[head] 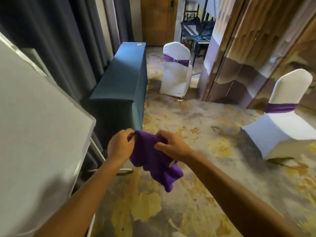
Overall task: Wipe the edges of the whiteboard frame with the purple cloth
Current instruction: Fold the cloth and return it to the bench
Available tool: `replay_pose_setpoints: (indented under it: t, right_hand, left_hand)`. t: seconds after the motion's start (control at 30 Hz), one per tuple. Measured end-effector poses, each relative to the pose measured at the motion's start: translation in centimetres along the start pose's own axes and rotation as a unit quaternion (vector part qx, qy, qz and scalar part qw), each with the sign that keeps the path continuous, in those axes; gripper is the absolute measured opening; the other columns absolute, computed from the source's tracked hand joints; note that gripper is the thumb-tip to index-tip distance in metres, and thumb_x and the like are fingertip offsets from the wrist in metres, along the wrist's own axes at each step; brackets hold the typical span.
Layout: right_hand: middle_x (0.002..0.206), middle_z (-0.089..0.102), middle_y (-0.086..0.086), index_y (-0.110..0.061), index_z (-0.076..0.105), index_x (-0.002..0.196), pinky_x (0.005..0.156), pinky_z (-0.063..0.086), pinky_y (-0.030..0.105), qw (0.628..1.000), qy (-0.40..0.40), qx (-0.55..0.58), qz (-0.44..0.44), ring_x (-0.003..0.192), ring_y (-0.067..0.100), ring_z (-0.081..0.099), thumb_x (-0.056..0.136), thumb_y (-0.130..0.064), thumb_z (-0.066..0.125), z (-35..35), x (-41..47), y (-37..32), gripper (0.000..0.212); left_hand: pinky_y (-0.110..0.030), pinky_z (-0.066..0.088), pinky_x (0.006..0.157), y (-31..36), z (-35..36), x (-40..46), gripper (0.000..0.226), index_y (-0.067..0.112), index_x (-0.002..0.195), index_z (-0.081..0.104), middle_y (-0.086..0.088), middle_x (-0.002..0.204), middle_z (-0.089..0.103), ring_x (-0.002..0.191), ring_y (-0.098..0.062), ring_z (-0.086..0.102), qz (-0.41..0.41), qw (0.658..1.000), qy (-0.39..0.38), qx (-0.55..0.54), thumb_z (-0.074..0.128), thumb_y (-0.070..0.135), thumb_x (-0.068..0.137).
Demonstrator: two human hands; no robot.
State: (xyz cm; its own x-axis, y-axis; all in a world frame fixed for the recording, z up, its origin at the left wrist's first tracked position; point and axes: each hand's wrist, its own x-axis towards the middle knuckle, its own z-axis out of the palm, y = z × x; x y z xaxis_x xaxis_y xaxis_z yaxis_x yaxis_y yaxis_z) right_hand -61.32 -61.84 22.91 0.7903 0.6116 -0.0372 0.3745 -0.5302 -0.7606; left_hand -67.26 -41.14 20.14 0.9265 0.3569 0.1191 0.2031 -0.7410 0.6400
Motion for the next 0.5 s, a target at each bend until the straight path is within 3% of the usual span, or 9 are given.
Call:
replay_pose_setpoints:
  t: [0.07, 0.17, 0.23, 0.3, 0.4, 0.43, 0.5]
  right_hand:
    - [0.080, 0.060, -0.012, -0.038, 0.053, 0.089, 0.057, 0.043, 0.011, 0.999, -0.025, -0.013, -0.016, 0.070, -0.003, 0.058, 0.076, -0.039, 0.062, -0.5, 3.5, 0.2, 0.015]
    - [0.089, 0.064, -0.001, -0.026, 0.054, 0.097, 0.071, 0.055, 0.037, 0.998, -0.047, -0.044, -0.024, 0.079, 0.016, 0.062, 0.083, -0.037, 0.064, -1.6, 11.1, 1.9, 0.020]
    - [0.090, 0.068, 0.003, -0.018, 0.059, 0.097, 0.076, 0.056, 0.043, 0.995, -0.077, -0.043, -0.043, 0.081, 0.019, 0.065, 0.088, -0.034, 0.064, -2.9, 15.9, 3.6, 0.019]
    - [0.081, 0.072, 0.001, -0.018, 0.066, 0.096, 0.071, 0.058, 0.043, 0.995, -0.024, 0.053, -0.086, 0.073, 0.016, 0.070, 0.090, -0.023, 0.062, -5.3, 21.6, 5.4, 0.009]
    - [0.082, 0.071, -0.005, -0.027, 0.063, 0.104, 0.066, 0.058, 0.035, 0.963, 0.181, 0.140, -0.141, 0.071, 0.013, 0.069, 0.088, -0.023, 0.061, -10.2, 31.0, 7.4, 0.017]
    - [0.092, 0.070, -0.007, -0.027, 0.060, 0.112, 0.071, 0.056, 0.031, 0.964, 0.186, 0.117, -0.151, 0.081, 0.012, 0.067, 0.087, -0.029, 0.065, -12.0, 35.3, 8.0, 0.026]
    - [0.113, 0.067, -0.004, -0.021, 0.057, 0.125, 0.087, 0.050, 0.028, 0.986, 0.070, 0.085, -0.123, 0.103, 0.011, 0.063, 0.084, -0.039, 0.072, -14.6, 43.3, 8.5, 0.047]
  left_hand:
    - [-0.044, 0.062, 0.082, 1.0, 1.3, 4.3, 0.019, 0.018, 0.111, 0.071, -0.003, 0.099, 0.072, 0.093, -0.026, 0.071, -0.046, 0.990, -0.045, -0.127, 0.055, 0.022, 0.103]
    - [-0.042, 0.061, 0.088, 1.9, 3.6, 13.0, 0.026, 0.016, 0.114, 0.070, -0.011, 0.109, 0.073, 0.100, -0.025, 0.071, -0.101, 0.957, -0.094, -0.254, 0.045, 0.015, 0.106]
    - [-0.039, 0.056, 0.094, 2.2, 5.0, 17.9, 0.031, 0.018, 0.106, 0.072, -0.009, 0.106, 0.074, 0.102, -0.025, 0.068, -0.124, 0.930, -0.111, -0.329, 0.041, 0.012, 0.106]
    - [-0.035, 0.055, 0.088, 2.1, 6.0, 23.4, 0.035, 0.021, 0.094, 0.076, -0.005, 0.096, 0.076, 0.095, -0.020, 0.069, -0.158, 0.889, -0.124, -0.412, 0.044, 0.018, 0.106]
    - [-0.033, 0.059, 0.077, 1.7, 6.8, 31.2, 0.029, 0.020, 0.087, 0.081, -0.006, 0.087, 0.077, 0.082, -0.018, 0.073, -0.204, 0.815, -0.162, -0.518, 0.056, 0.029, 0.100]
    - [-0.034, 0.058, 0.076, 1.6, 7.1, 34.3, 0.026, 0.020, 0.090, 0.080, -0.006, 0.088, 0.077, 0.083, -0.019, 0.072, -0.213, 0.805, -0.167, -0.527, 0.058, 0.031, 0.099]
    - [-0.031, 0.059, 0.077, 1.2, 7.5, 40.0, 0.026, 0.023, 0.098, 0.080, -0.004, 0.094, 0.079, 0.089, -0.019, 0.074, -0.190, 0.824, -0.177, -0.504, 0.055, 0.031, 0.101]
